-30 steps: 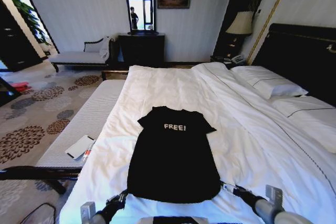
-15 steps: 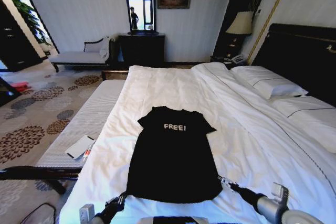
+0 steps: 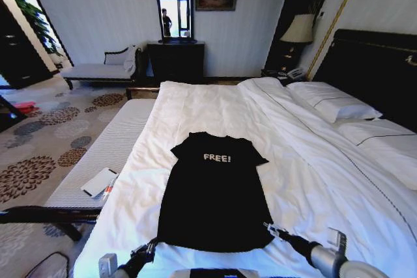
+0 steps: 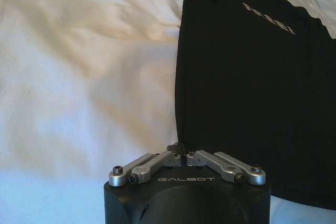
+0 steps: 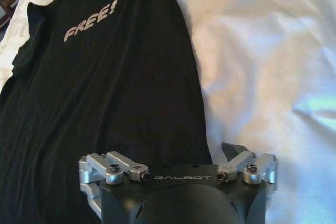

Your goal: Fold the clothes on the bed.

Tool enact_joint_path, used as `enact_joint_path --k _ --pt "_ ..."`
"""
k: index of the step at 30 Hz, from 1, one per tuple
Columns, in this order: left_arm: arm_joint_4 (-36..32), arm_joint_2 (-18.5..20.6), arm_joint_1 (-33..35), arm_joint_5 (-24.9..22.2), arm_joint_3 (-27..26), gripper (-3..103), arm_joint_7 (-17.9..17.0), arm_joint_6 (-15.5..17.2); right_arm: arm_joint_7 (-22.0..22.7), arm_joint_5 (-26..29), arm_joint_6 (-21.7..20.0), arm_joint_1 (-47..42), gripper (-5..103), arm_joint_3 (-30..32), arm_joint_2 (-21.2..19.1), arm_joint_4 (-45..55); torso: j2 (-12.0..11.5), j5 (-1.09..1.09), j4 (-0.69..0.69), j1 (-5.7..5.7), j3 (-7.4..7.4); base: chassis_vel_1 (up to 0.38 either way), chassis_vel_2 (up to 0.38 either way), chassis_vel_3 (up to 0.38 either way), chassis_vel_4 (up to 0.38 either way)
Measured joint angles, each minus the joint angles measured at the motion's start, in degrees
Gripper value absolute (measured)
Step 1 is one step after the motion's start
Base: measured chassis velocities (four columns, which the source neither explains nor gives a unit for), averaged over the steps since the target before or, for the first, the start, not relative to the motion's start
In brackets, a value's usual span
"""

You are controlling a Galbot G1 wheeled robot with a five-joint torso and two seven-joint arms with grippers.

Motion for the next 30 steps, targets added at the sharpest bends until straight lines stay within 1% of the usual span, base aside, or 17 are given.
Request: enact_joint_path --k 1,4,6,10,11,13,14,16,17,19,21,25,26,29,30 --pt "0.1 0.0 0.1 0.0 0.0 0 0.1 0.0 0.0 -0.3 0.0 0.0 95 -0.1 0.0 0.1 0.0 0.0 0.0 0.0 0.0 0.0 0.0 0.0 0.0" --pt "0.3 -0.2 0.2 0.1 0.0 0 0.2 -0.1 0.0 -1.7 -0.1 -0.4 79 -0.6 0.0 0.1 0.0 0.0 0.0 0.0 0.0 0.0 0.0 0.0 0.0" --pt "0.3 -0.2 0.2 0.1 0.0 0 0.2 -0.2 0.0 -1.9 -0.1 -0.5 79 -0.6 -0.1 0.1 0.0 0.0 0.0 0.0 0.0 0.0 0.0 0.0 0.0" --pt "0.6 -0.2 0.2 0.2 0.0 0 0.4 -0.3 0.4 -2.6 -0.1 -0.9 57 -0.5 -0.2 1.0 0.0 0.0 0.0 0.0 0.0 0.0 0.0 0.0 0.0" --pt "0.6 -0.2 0.2 0.2 0.0 0 0.4 -0.3 0.4 -2.6 -0.1 -0.9 57 -0.5 -0.2 1.0 0.0 0.0 0.0 0.0 0.0 0.0 0.0 0.0 0.0" --pt "0.8 -0.2 0.2 0.1 0.0 0 0.5 -0.4 0.9 -2.6 -0.3 -1.0 46 -0.4 -0.3 1.5 0.0 0.0 0.0 0.0 0.0 0.0 0.0 0.0 0.0" --pt "0.8 -0.2 0.1 0.0 0.0 0 0.5 -0.4 1.1 -2.7 -0.4 -1.1 46 -0.4 -0.4 1.6 0.0 0.0 0.0 0.0 0.0 0.0 0.0 0.0 0.0" --pt "0.8 -0.2 0.0 0.0 0.0 0 0.5 -0.4 1.6 -2.7 -0.6 -1.2 35 -0.3 -0.5 1.8 0.0 0.0 0.0 0.0 0.0 0.0 0.0 0.0 0.0" --pt "0.8 -0.2 0.0 0.0 0.0 0 0.5 -0.4 1.6 -2.7 -0.6 -1.2 35 -0.3 -0.5 1.8 0.0 0.0 0.0 0.0 0.0 0.0 0.0 0.0 0.0" --pt "0.8 -0.1 0.0 -0.1 0.0 0 0.5 -0.4 2.2 -3.0 -0.8 -1.2 24 -0.3 -0.6 2.0 0.0 0.0 0.0 0.0 0.0 0.0 0.0 0.0 0.0" --pt "0.8 -0.1 0.0 -0.1 0.0 0 0.5 -0.5 2.5 -3.1 -0.9 -1.3 24 -0.3 -0.6 2.1 0.0 0.0 0.0 0.0 0.0 0.0 0.0 0.0 0.0" --pt "0.3 0.0 0.1 -0.4 -0.1 0 0.5 -0.5 4.5 -3.3 -1.9 -1.7 3 0.3 -1.1 2.9 0.0 0.0 0.0 0.0 0.0 0.0 0.0 0.0 0.0" --pt "0.3 0.0 0.1 -0.4 -0.1 0 0.5 -0.5 4.5 -3.3 -1.9 -1.7 3 0.3 -1.1 2.9 0.0 0.0 0.0 0.0 0.0 0.0 0.0 0.0 0.0" --pt "-0.5 0.2 0.4 -0.7 -0.3 0 0.5 -0.5 8.1 -2.8 -4.4 -2.0 1 1.1 -1.9 3.9 0.0 0.0 0.01 0.0 0.0 0.0 0.0 0.0 0.0" --pt "-0.5 0.2 0.4 -0.7 -0.3 0 0.5 -0.5 8.1 -2.8 -4.4 -2.0 1 1.1 -1.9 3.9 0.0 0.0 0.01 0.0 0.0 0.0 0.0 0.0 0.0"
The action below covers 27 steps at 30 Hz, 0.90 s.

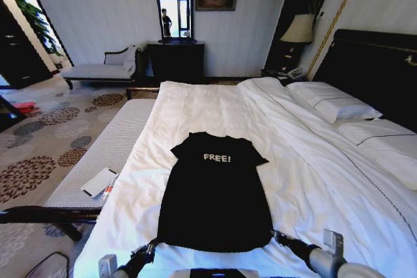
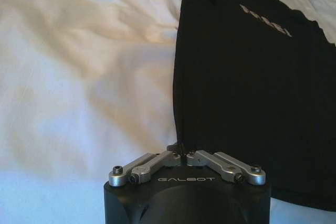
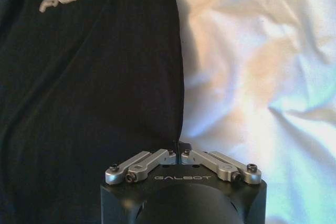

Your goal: Fold the clothes on the bed.

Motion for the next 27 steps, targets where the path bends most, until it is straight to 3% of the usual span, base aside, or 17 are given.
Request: enact_joint_path --k 3,12,14,21,27 --pt "-0.8 0.2 0.2 -0.6 -0.6 0 -0.1 0.0 3.7 1.4 -2.3 0.1 0 0.6 -0.6 0.8 0.0 0.0 0.0 0.0 0.0 0.0 0.0 0.0 0.0" --pt "-1.8 0.7 1.8 -0.7 -1.5 0 0.1 -0.2 6.3 1.3 -4.2 1.1 0 0.8 -1.2 0.7 0.0 0.01 0.0 0.0 0.0 0.0 0.0 0.0 0.0" --pt "-2.3 1.2 2.3 -0.9 -2.1 0 0.3 -0.5 8.6 1.9 -5.5 0.8 0 1.4 -1.6 1.5 0.0 0.01 0.0 0.0 0.0 0.0 0.0 0.0 0.0" --pt "-2.5 3.3 0.8 -2.0 -1.5 0 -0.1 -0.2 12.0 0.6 -5.6 -0.9 0 1.0 0.4 3.5 0.0 -0.01 -0.04 0.0 0.0 0.0 0.0 0.0 0.0" --pt "-2.5 3.6 0.7 -2.5 -1.7 0 -0.1 -0.1 13.8 -0.4 -5.6 -2.1 0 0.9 0.6 4.5 0.0 0.0 0.0 0.0 0.0 0.0 0.0 0.0 0.0"
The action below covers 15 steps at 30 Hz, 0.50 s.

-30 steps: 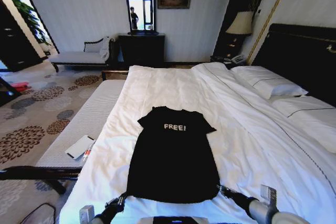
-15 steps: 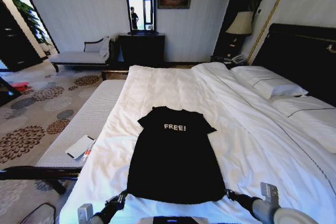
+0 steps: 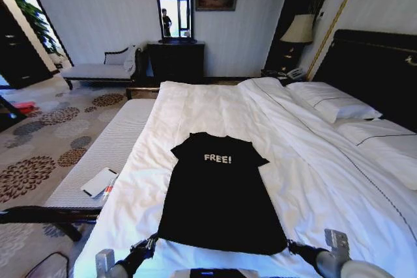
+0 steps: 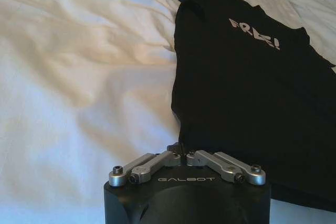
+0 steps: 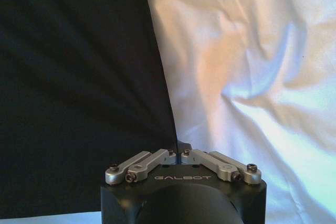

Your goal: Fold the clothes on the bed.

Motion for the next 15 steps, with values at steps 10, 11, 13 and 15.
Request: enact_joint_path --k 10,11,13,15 --pt "-0.5 -0.1 0.9 0.8 0.4 0 0.1 -0.1 -0.6 0.0 -0.2 -0.4 0 0.4 -0.1 1.7 0.0 -0.01 -0.01 0.0 0.0 0.0 0.0 0.0 0.0" --pt "-0.6 0.0 1.2 0.9 0.4 0 0.1 -0.1 -0.6 0.0 -0.2 -0.4 0 0.5 -0.1 1.7 0.0 -0.01 -0.02 0.0 0.0 0.0 0.0 0.0 0.0" --pt "-1.2 0.2 2.7 1.3 0.4 0 0.3 -0.3 -0.7 -0.2 -0.2 -0.2 0 0.5 0.0 1.3 0.0 -0.01 -0.02 0.0 0.0 0.0 0.0 0.0 0.0" --pt "-1.4 0.3 4.1 2.0 0.5 0 0.7 -0.7 -0.8 -0.4 -0.2 0.0 0 0.3 0.2 0.8 0.0 0.01 0.0 0.0 0.0 0.0 0.0 0.0 0.0"
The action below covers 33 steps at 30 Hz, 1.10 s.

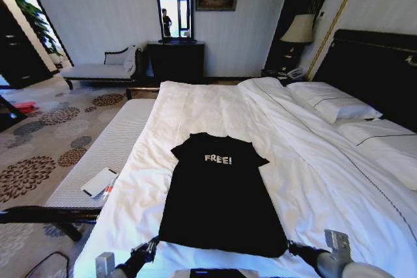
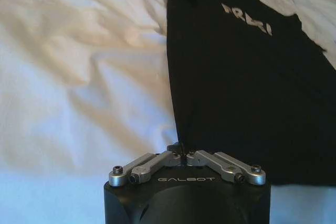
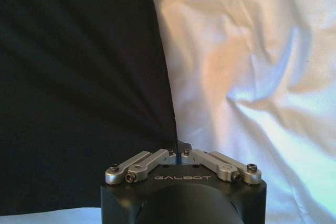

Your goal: Fold the clothes on the bed.

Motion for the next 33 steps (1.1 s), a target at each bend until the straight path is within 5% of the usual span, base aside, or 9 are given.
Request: enact_joint_path --k 14,17,25,26,28,33 --pt "0.8 -0.6 1.1 1.8 0.1 0 -0.1 -1.3 -0.4 -2.2 0.2 -0.1 -3 -1.6 1.3 -0.2 0.0 -0.01 -0.01 0.0 0.0 0.0 0.0 0.0 0.0" --pt "1.0 -1.0 0.7 1.8 0.1 -1 -0.8 -1.2 -0.5 -3.0 0.1 -0.2 7 -1.7 1.6 -0.2 0.0 0.0 -0.03 0.0 0.0 0.0 0.0 0.0 0.0" --pt "1.0 -3.6 -2.1 3.6 0.1 31 -3.4 -1.4 -2.2 -7.6 0.1 -0.9 34 0.5 2.6 1.7 0.0 0.0 -0.01 0.0 0.0 0.0 0.0 0.0 0.0" --pt "0.4 -4.4 -2.9 4.4 0.0 36 -4.1 -1.6 -3.5 -9.2 0.2 -0.9 45 2.2 2.7 2.4 0.0 -0.01 -0.01 0.0 0.0 0.0 0.0 0.0 0.0" --pt "0.1 -4.7 -3.2 4.8 0.0 42 -4.4 -1.8 -4.2 -9.5 0.3 -0.8 45 3.3 2.7 2.7 0.0 -0.01 -0.02 0.0 0.0 0.0 0.0 0.0 0.0" --pt "-0.5 -6.8 -6.3 11.9 0.2 58 -5.1 -3.9 -7.7 -6.6 4.4 3.3 67 8.4 1.8 1.9 0.0 -0.01 0.01 -0.01 0.0 0.0 0.0 0.0 0.0"
